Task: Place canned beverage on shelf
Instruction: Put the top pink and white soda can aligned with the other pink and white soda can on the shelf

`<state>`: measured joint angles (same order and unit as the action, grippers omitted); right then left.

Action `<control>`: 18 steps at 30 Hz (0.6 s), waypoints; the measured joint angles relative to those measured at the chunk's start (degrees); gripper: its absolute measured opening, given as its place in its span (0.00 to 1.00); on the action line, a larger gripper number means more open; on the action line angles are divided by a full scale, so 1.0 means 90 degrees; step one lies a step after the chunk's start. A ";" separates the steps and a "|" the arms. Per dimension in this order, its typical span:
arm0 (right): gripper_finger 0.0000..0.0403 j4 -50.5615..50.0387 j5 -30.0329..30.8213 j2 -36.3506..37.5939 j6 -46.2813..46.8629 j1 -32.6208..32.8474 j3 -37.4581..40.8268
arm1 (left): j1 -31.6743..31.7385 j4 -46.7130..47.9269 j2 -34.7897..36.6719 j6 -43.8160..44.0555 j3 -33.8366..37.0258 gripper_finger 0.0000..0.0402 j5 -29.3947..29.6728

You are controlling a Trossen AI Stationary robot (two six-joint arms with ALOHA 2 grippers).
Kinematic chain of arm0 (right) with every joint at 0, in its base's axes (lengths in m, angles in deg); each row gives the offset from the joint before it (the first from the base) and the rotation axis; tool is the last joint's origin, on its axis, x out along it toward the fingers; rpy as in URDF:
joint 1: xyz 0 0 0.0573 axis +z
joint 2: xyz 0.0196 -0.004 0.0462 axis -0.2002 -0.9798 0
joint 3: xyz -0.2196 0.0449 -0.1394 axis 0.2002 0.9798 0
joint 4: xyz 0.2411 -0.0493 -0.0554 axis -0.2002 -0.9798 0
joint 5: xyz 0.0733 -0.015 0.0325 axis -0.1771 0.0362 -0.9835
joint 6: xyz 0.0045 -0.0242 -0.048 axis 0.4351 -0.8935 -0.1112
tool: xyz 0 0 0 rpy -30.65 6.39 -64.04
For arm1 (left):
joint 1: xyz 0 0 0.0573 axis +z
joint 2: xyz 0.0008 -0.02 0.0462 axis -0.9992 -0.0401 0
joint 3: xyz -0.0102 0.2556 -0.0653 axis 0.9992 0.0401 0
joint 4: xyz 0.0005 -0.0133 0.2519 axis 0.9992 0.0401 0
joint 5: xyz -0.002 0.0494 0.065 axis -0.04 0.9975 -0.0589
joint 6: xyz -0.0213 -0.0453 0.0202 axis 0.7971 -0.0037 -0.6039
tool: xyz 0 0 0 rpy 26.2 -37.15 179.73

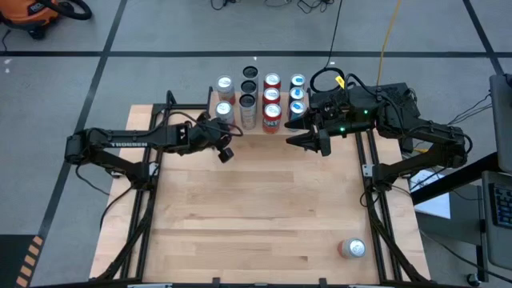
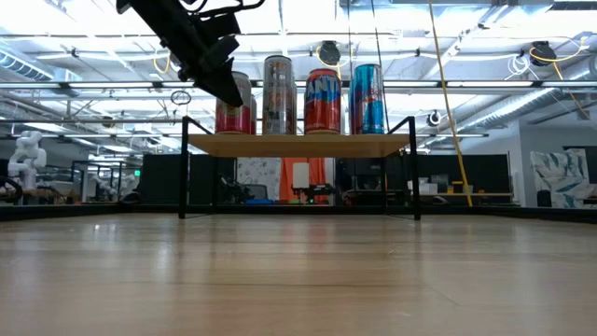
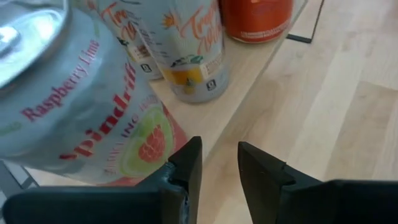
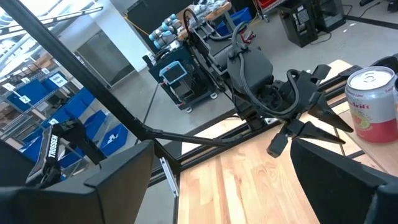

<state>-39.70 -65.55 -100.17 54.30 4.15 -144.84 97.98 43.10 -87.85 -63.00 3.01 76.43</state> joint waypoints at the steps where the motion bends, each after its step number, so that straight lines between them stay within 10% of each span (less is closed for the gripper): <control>1: 0.89 0.0000 0.0000 0.0000 0.0000 0.0000 0.0000 | 0.0018 -0.0017 0.0000 -0.0010 0.0000 0.25 0.0039; 18: 0.89 0.0002 -0.0005 0.0000 -0.0085 0.0000 -0.0002 | 0.0735 -0.0185 0.0000 -0.0285 0.0002 0.25 0.0050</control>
<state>-39.68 -65.59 -100.17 53.54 4.15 -144.85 104.60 41.43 -87.85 -65.57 3.04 76.88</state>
